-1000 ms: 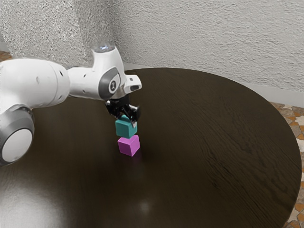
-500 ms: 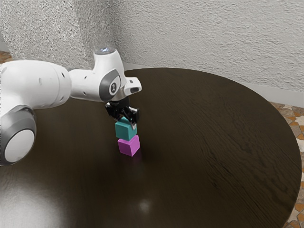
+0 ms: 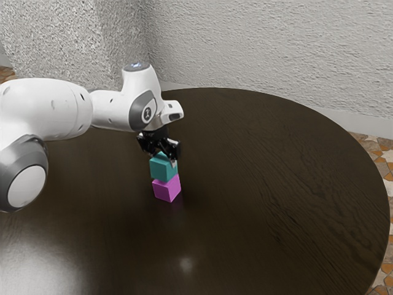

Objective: Pick up the blue block with one arm, and put the blue block on the pink block with one arm

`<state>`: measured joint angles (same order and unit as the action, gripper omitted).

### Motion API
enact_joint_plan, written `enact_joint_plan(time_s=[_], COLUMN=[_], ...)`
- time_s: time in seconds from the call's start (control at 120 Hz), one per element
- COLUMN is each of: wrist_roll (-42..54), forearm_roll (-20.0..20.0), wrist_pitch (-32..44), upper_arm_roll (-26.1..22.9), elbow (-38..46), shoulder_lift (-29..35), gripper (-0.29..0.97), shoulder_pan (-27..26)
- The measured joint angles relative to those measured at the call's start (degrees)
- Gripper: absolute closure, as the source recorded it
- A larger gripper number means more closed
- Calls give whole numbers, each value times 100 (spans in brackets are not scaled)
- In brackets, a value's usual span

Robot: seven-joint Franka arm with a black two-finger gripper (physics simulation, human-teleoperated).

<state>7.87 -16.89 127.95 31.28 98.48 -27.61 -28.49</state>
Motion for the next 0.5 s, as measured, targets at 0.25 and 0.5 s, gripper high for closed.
enact_joint_plan(time_s=[0.25, 0.5], wrist_roll=[35, 92], forearm_roll=[-32, -54], wrist_pitch=[-6, -17], upper_arm_roll=[0, 19], elbow=[-27, -90], shoulder_lift=[-31, 11], gripper=[21, 6], shoulder_pan=[1, -35])
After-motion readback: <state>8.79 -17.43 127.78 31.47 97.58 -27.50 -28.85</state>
